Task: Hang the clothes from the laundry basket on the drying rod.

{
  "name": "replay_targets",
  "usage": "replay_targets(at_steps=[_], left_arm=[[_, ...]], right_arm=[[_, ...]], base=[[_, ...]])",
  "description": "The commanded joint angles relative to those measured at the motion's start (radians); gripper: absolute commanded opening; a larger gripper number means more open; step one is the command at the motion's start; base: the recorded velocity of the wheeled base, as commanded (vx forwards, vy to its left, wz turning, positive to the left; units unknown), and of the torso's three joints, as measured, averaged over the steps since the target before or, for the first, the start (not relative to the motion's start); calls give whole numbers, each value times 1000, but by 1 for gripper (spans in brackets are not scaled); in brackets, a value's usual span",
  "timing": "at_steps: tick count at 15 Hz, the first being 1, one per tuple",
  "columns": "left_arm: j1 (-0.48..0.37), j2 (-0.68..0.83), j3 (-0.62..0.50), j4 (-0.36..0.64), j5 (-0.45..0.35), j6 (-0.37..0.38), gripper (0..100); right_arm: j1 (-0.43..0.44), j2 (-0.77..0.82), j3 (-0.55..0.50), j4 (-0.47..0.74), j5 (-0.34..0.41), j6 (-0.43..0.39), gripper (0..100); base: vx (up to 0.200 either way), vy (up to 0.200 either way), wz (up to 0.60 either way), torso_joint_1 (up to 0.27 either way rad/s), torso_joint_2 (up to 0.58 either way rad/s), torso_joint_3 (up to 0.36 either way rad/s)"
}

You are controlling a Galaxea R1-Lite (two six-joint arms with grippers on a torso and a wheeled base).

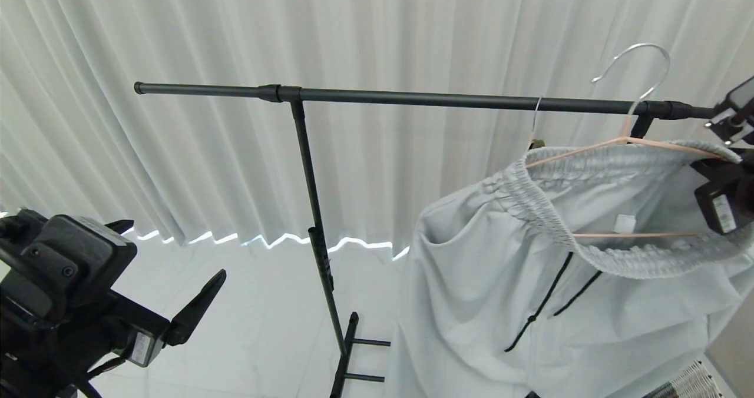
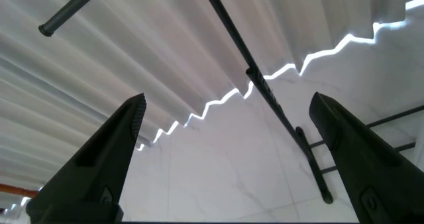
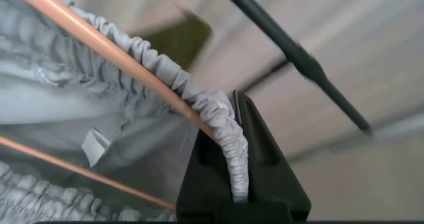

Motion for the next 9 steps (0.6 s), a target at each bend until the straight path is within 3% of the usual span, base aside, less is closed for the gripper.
replay_targets(at_steps=[1,5,9], left_arm=[[0,6,1,0,0,1,100],[0,17,-1,0,0,1,100],[0,26,1,0,1,4,100]], right_arm=[[-125,-120,7,80,-1,-1,0],[-375,-243,6,262,-1,-1,0],[-526,-295,6,356,-1,-2,0]], base=[[0,0,0,0,0,0],[0,0,0,0,0,0],[0,0,0,0,0,0]])
